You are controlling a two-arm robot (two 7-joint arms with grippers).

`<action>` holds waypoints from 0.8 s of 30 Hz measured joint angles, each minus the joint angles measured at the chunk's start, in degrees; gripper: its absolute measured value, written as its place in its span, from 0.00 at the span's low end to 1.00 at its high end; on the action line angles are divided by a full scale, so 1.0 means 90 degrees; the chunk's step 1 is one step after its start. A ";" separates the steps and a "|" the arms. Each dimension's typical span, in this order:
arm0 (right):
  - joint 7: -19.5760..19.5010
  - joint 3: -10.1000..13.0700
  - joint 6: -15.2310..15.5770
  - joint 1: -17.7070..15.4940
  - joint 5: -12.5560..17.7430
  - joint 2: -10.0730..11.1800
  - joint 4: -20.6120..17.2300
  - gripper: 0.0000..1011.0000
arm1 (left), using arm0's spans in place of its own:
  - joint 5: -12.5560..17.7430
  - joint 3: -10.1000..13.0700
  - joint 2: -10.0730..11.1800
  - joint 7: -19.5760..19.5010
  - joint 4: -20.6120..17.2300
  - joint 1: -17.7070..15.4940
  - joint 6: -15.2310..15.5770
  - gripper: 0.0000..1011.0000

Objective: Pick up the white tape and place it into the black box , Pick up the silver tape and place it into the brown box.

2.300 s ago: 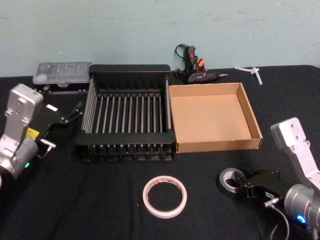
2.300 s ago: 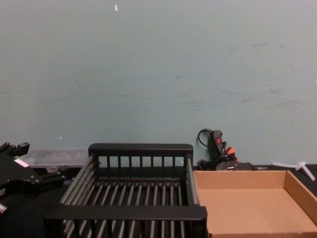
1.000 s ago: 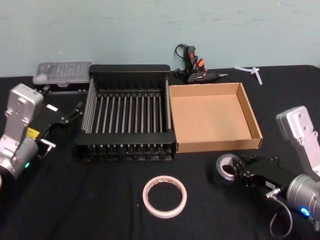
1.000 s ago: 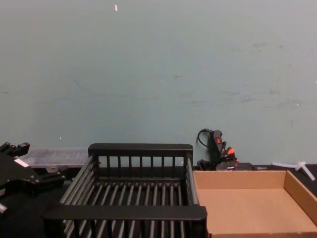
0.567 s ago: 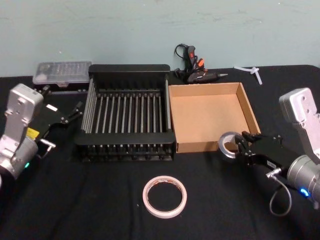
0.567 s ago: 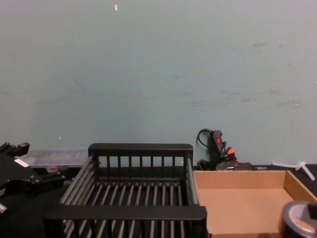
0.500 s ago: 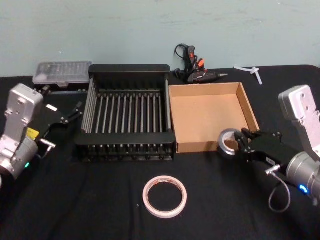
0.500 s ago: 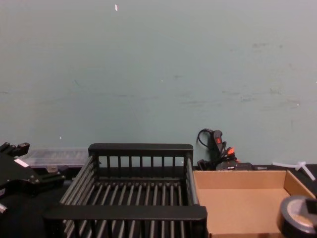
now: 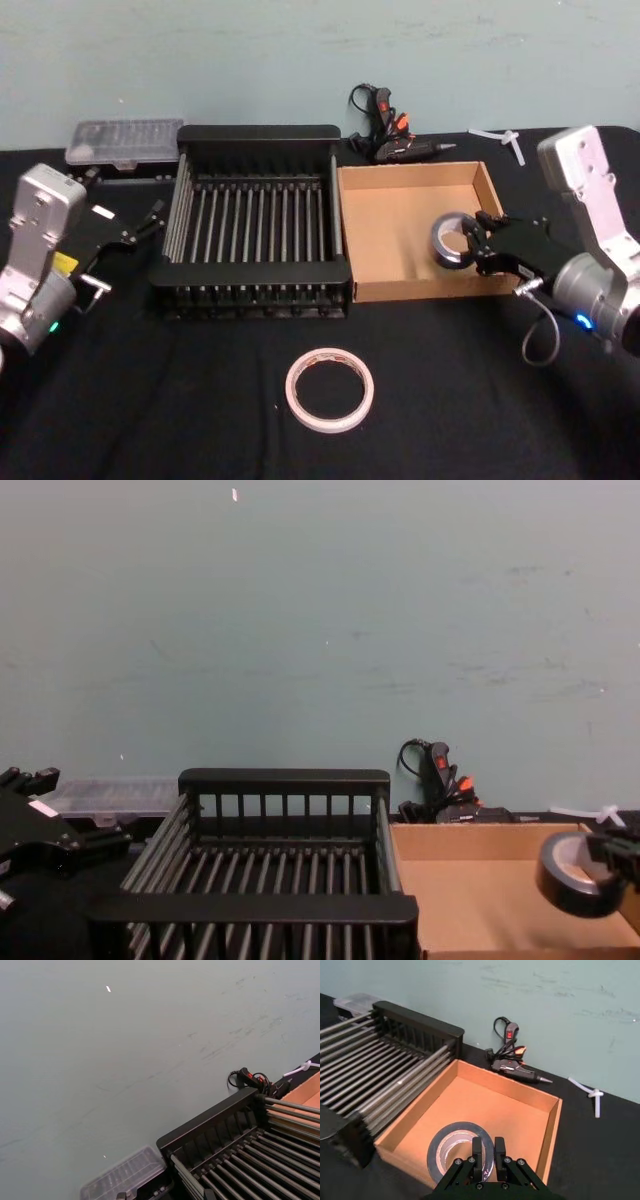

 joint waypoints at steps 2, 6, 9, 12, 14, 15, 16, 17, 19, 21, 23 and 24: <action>0.0018 -0.0039 -0.0030 0.0181 -0.0066 -0.0055 0.0215 0.15 | 0.0000 0.0001 0.0000 0.0000 0.0000 0.0000 0.0000 0.99; 0.0040 -0.0099 -0.0106 0.0460 -0.0156 -0.0158 0.0569 0.15 | 0.0000 0.0000 0.0000 0.0000 0.0000 0.0000 0.0000 0.99; 0.0025 -0.0154 -0.0193 0.0725 -0.0273 -0.0291 0.0967 0.15 | 0.0000 0.0000 0.0000 0.0000 0.0000 0.0000 0.0000 0.99; -0.0009 -0.0180 -0.0238 0.0882 -0.0334 -0.0397 0.1216 0.15 | 0.0000 0.0000 0.0000 0.0000 0.0000 0.0000 0.0000 0.99; -0.0051 -0.0192 -0.0268 0.1015 -0.0391 -0.0498 0.1431 0.15 | 0.0000 0.0000 0.0000 0.0000 -0.0001 0.0000 0.0000 0.99; -0.0065 -0.0193 -0.0277 0.1053 -0.0409 -0.0529 0.1491 0.15 | 0.0000 0.0001 0.0000 0.0000 0.0000 0.0000 0.0000 0.99; -0.0073 -0.0195 -0.0284 0.1086 -0.0422 -0.0554 0.1548 0.15 | 0.0000 0.0000 0.0000 0.0000 -0.0001 0.0000 0.0000 0.99; -0.0090 -0.0195 -0.0300 0.1161 -0.0455 -0.0612 0.1684 0.15 | 0.0000 0.0000 0.0000 0.0000 0.0000 0.0000 0.0000 0.99; -0.0105 -0.0197 -0.0323 0.1237 -0.0488 -0.0672 0.1815 0.15 | 0.0000 0.0000 0.0000 0.0000 0.0000 0.0000 0.0000 0.99; -0.0119 -0.0200 -0.0351 0.1336 -0.0532 -0.0749 0.1995 0.15 | 0.0000 0.0000 0.0000 0.0000 0.0000 0.0000 0.0000 0.99; -0.0128 -0.0202 -0.0379 0.1429 -0.0575 -0.0817 0.2165 0.15 | 0.0000 0.0000 0.0000 0.0000 0.0000 0.0000 0.0000 0.99; -0.0129 -0.0203 -0.0395 0.1481 -0.0602 -0.0852 0.2246 0.15 | 0.0000 0.0000 0.0000 0.0000 0.0000 0.0000 0.0000 0.99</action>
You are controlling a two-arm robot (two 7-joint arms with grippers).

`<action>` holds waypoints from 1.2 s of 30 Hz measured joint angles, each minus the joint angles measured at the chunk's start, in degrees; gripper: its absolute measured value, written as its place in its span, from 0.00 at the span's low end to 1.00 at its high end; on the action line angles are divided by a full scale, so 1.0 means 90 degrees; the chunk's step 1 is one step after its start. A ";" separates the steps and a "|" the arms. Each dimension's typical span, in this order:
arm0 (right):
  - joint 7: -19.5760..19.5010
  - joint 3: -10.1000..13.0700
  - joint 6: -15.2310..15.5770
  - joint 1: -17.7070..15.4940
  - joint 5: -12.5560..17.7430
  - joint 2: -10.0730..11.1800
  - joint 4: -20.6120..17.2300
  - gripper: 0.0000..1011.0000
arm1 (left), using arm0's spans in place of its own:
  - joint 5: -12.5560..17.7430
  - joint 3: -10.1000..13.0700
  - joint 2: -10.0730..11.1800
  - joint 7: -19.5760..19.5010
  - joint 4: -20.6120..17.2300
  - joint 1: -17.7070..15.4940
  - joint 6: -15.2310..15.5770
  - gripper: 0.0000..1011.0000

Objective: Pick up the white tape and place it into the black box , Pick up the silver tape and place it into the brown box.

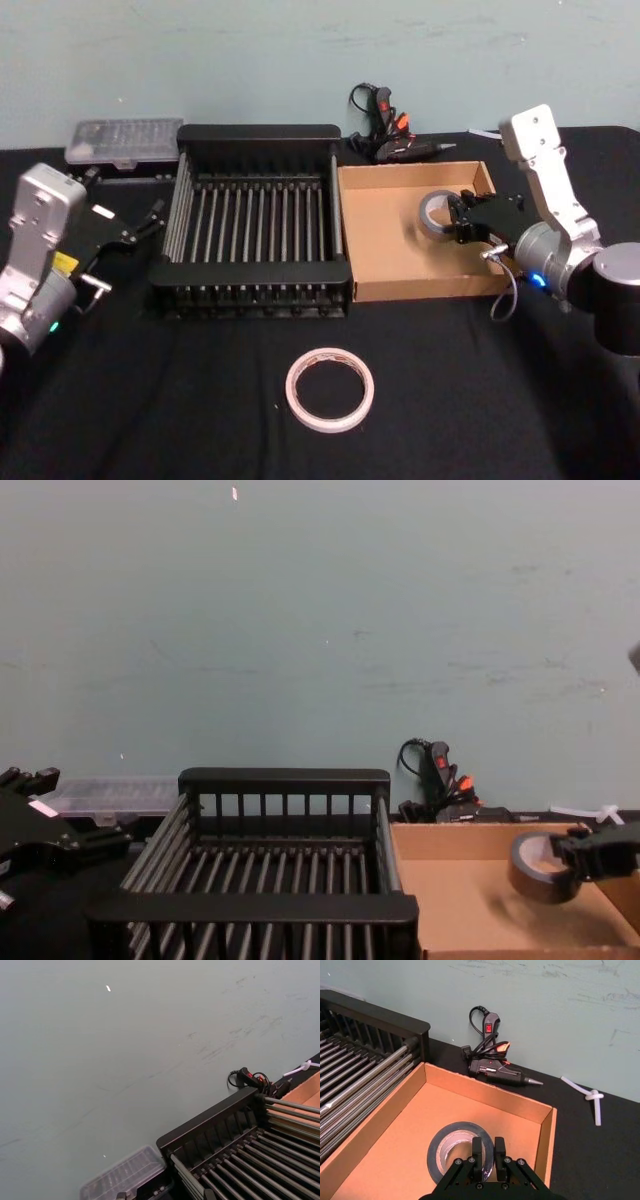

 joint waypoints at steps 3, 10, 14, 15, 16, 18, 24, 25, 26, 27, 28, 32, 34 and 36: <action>-0.0001 0.0000 -0.0017 0.0069 -0.0037 -0.0050 0.0121 0.15 | 0.0000 0.0000 0.0000 0.0000 0.0000 0.0000 0.0000 0.99; -0.0026 -0.0009 -0.0011 0.0172 -0.0141 -0.0128 0.0282 0.15 | 0.0000 0.0000 0.0000 0.0000 0.0000 0.0000 0.0000 0.99; -0.0026 -0.0008 -0.0009 0.0168 -0.0138 -0.0123 0.0274 0.15 | 0.0000 0.0000 0.0000 0.0000 0.0000 0.0000 0.0000 0.99; -0.0026 -0.0008 -0.0008 0.0165 -0.0137 -0.0121 0.0271 0.15 | 0.0000 0.0000 0.0000 0.0000 0.0000 0.0000 0.0000 0.99; -0.0026 -0.0008 -0.0008 0.0164 -0.0135 -0.0121 0.0270 0.15 | 0.0000 0.0000 0.0000 0.0000 0.0000 0.0000 0.0000 0.99; -0.0026 -0.0007 -0.0007 0.0159 -0.0132 -0.0119 0.0263 0.16 | 0.0000 0.0000 0.0000 0.0000 0.0000 0.0000 0.0000 0.99; -0.0025 -0.0004 -0.0006 0.0152 -0.0120 -0.0114 0.0250 0.30 | 0.0000 0.0000 0.0000 0.0000 0.0000 0.0000 0.0000 0.99; -0.0025 -0.0003 -0.0005 0.0151 -0.0119 -0.0114 0.0249 0.34 | 0.0000 0.0000 0.0000 0.0000 0.0000 0.0000 0.0000 0.99; -0.0024 -0.0003 -0.0005 0.0151 -0.0117 -0.0114 0.0248 0.37 | 0.0000 0.0000 0.0000 0.0000 0.0000 0.0000 0.0000 0.99; -0.0023 -0.0002 -0.0005 0.0150 -0.0114 -0.0113 0.0247 0.42 | 0.0000 0.0000 0.0000 0.0000 0.0000 0.0000 0.0000 0.99; -0.0023 -0.0002 -0.0005 0.0149 -0.0113 -0.0113 0.0246 0.44 | 0.0000 0.0000 0.0000 0.0000 0.0000 0.0000 0.0000 0.99; -0.0021 0.0002 -0.0005 0.0148 -0.0109 -0.0110 0.0244 0.56 | 0.0000 0.0000 0.0000 0.0000 0.0000 0.0000 0.0000 0.99; -0.0019 0.0001 -0.0005 0.0146 -0.0107 -0.0108 0.0242 0.64 | 0.0000 0.0000 0.0000 0.0000 0.0000 0.0000 0.0000 0.99; -0.0018 0.0001 -0.0005 0.0146 -0.0107 -0.0108 0.0241 0.68 | 0.0000 0.0000 0.0000 0.0000 0.0000 0.0000 0.0000 0.99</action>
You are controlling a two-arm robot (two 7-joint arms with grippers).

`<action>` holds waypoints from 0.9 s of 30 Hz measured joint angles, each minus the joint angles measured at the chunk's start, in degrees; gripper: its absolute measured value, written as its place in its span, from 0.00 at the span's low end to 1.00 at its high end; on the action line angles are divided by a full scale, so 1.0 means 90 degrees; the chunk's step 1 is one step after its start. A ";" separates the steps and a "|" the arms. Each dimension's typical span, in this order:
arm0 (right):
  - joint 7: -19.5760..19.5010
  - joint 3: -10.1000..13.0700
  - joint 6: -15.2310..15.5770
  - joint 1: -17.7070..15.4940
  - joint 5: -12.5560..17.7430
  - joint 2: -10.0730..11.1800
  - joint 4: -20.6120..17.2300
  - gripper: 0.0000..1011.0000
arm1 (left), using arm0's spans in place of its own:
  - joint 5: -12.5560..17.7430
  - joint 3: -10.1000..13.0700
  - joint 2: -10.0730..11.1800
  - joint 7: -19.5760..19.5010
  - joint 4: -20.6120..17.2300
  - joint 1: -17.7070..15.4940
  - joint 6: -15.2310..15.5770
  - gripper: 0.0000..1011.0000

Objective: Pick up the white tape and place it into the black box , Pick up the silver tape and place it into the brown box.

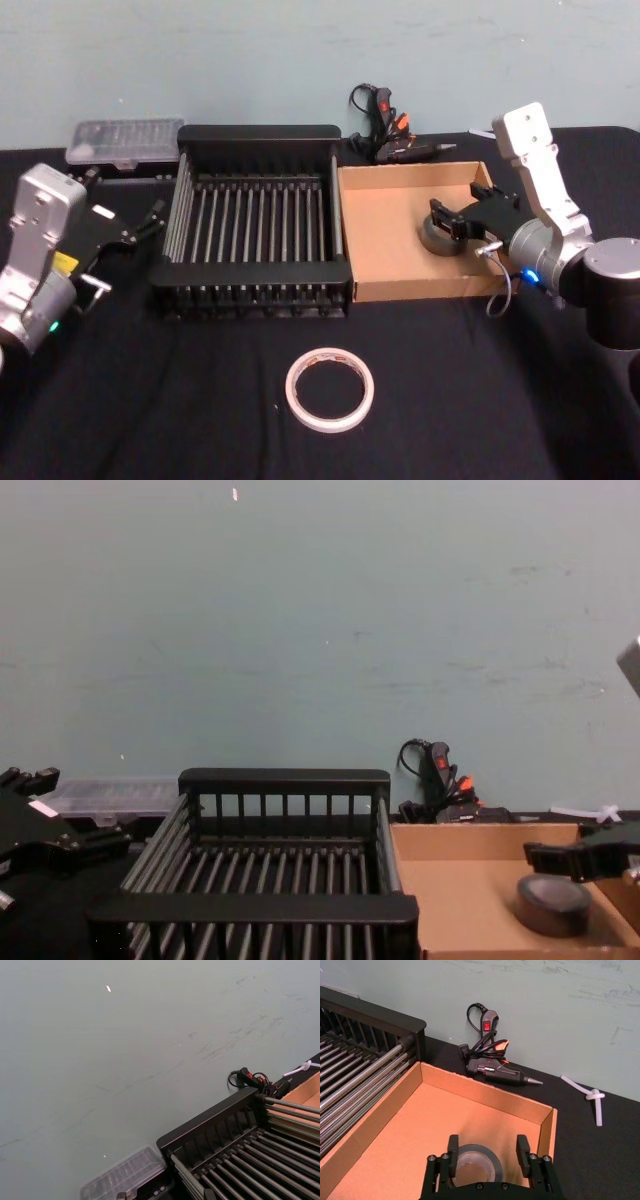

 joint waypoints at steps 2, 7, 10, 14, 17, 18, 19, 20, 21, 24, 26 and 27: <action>0.0001 0.0000 0.0000 -0.0001 0.0001 0.0001 -0.0001 0.75 | 0.0000 0.0000 0.0000 0.0000 0.0000 0.0000 0.0000 0.99; 0.0003 0.0000 0.0000 -0.0003 0.0004 0.0001 -0.0004 0.88 | 0.0000 0.0000 0.0000 0.0000 0.0000 0.0000 0.0000 0.99; 0.0003 0.0000 0.0000 -0.0005 0.0006 0.0002 -0.0006 0.96 | 0.0000 0.0000 0.0000 0.0000 0.0000 0.0000 0.0000 0.99; 0.0003 -0.0001 0.0000 -0.0006 0.0008 0.0002 -0.0006 0.99 | 0.0000 0.0000 0.0000 0.0000 0.0000 0.0000 0.0000 0.99; 0.0002 0.0000 0.0000 -0.0006 0.0009 0.0002 -0.0006 0.99 | 0.0000 0.0000 0.0000 0.0000 0.0000 0.0000 0.0000 0.99; 0.0003 -0.0001 0.0000 -0.0006 0.0009 0.0001 -0.0006 0.99 | 0.0000 0.0000 0.0000 0.0000 0.0000 0.0000 0.0000 0.99; 0.0003 -0.0001 0.0000 -0.0006 0.0009 0.0002 -0.0006 0.99 | 0.0000 0.0000 0.0000 0.0000 0.0000 0.0000 0.0000 0.99; 0.0003 -0.0001 0.0000 -0.0006 0.0009 0.0002 -0.0006 0.99 | 0.0000 0.0000 0.0000 0.0000 0.0000 0.0000 0.0000 0.99; 0.0002 -0.0001 0.0000 -0.0006 0.0009 0.0002 -0.0006 0.99 | 0.0000 0.0000 0.0000 0.0000 0.0000 0.0000 0.0000 0.99; 0.0072 0.0027 -0.0002 -0.0040 0.0028 0.0006 -0.0062 0.99 | 0.0000 0.0000 0.0000 0.0000 0.0000 0.0000 0.0000 0.99; 0.0120 0.0041 0.0002 -0.0075 0.0044 0.0023 -0.0129 0.99 | 0.0000 0.0000 0.0000 0.0000 0.0000 0.0000 0.0000 0.99; 0.0170 0.0051 0.0021 -0.0121 0.0060 0.0048 -0.0219 0.99 | 0.0000 0.0000 0.0000 0.0000 0.0000 0.0000 0.0000 0.99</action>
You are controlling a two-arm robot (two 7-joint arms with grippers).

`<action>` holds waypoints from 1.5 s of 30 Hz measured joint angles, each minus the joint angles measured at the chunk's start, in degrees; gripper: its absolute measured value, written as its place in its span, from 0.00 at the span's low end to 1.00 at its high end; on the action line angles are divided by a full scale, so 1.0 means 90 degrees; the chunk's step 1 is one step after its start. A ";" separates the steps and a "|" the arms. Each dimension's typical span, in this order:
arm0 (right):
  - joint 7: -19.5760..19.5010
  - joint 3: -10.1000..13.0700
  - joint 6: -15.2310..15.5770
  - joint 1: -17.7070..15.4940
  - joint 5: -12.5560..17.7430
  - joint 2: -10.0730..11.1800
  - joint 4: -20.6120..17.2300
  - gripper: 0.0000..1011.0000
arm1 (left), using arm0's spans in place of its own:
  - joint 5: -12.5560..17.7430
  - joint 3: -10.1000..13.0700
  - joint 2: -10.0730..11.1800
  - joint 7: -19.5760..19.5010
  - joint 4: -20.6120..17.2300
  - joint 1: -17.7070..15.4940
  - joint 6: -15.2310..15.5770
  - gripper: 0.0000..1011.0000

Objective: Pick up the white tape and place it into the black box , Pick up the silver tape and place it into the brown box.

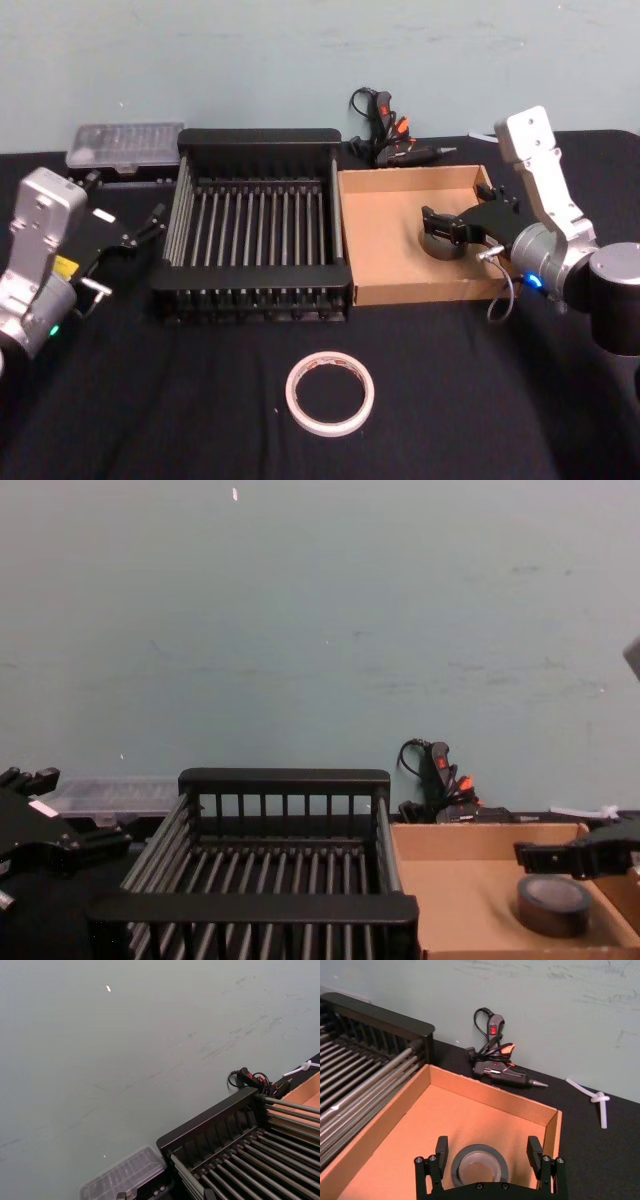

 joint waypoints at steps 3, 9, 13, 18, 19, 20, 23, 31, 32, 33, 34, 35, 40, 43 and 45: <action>0.0100 0.0019 0.0055 -0.0115 0.0037 0.0067 -0.0230 0.99 | 0.0000 0.0000 0.0000 0.0000 0.0000 0.0000 0.0000 0.99; 0.0345 0.0018 0.0178 -0.0422 0.0120 0.0306 -0.0807 0.99 | 0.0000 0.0000 0.0000 0.0000 0.0000 0.0000 0.0000 0.99; 0.0616 -0.0023 0.0290 -0.0713 0.0220 0.0598 -0.1354 0.99 | 0.0000 0.0000 0.0000 0.0000 0.0000 0.0000 0.0000 0.99; 0.0916 -0.0084 0.0340 -0.1017 0.0349 0.0945 -0.1898 0.99 | 0.0000 0.0000 0.0000 0.0000 0.0000 0.0000 0.0000 0.99; 0.1022 -0.0110 0.0345 -0.1118 0.0388 0.1072 -0.2079 0.99 | 0.0000 0.0000 0.0000 0.0000 0.0000 0.0000 0.0000 0.99; 0.1072 -0.0123 0.0345 -0.1159 0.0407 0.1125 -0.2155 0.99 | 0.0000 0.0000 0.0000 0.0000 0.0000 0.0000 0.0000 0.99; 0.1196 -0.0161 0.0350 -0.1281 0.0461 0.1282 -0.2366 0.99 | 0.0000 0.0000 0.0000 0.0000 0.0000 0.0000 0.0000 0.99; 0.1500 -0.0333 0.0738 -0.1639 0.0672 0.1712 -0.3019 0.99 | 0.0000 0.0000 0.0000 0.0000 0.0000 0.0000 0.0000 0.99; 0.1520 -0.0352 0.0823 -0.1700 0.0715 0.1756 -0.3116 0.99 | 0.0000 0.0000 0.0000 0.0000 0.0000 0.0000 0.0000 0.99; 0.1520 -0.0352 0.0823 -0.1700 0.0715 0.1756 -0.3116 0.99 | 0.0000 0.0000 0.0000 0.0000 0.0000 0.0000 0.0000 0.99; 0.1546 -0.0375 0.0902 -0.1758 0.0767 0.1799 -0.3222 0.99 | 0.0000 0.0000 0.0000 0.0000 0.0000 0.0000 0.0000 0.99; 0.1556 -0.0387 0.0942 -0.1786 0.0795 0.1818 -0.3271 0.99 | 0.0000 0.0000 0.0000 0.0000 0.0000 0.0000 0.0000 0.99; 0.1609 -0.0493 0.1194 -0.1916 0.0944 0.1917 -0.3529 0.99 | 0.0000 0.0000 0.0000 0.0000 0.0000 0.0000 0.0000 0.99; 0.1603 -0.0594 0.1422 -0.1927 0.0984 0.1953 -0.3618 0.99 | 0.0000 0.0000 0.0000 0.0000 0.0000 0.0000 0.0000 0.99; 0.1586 -0.0650 0.1558 -0.1916 0.0995 0.1956 -0.3638 0.99 | 0.0000 0.0000 0.0000 0.0000 0.0000 0.0000 0.0000 0.99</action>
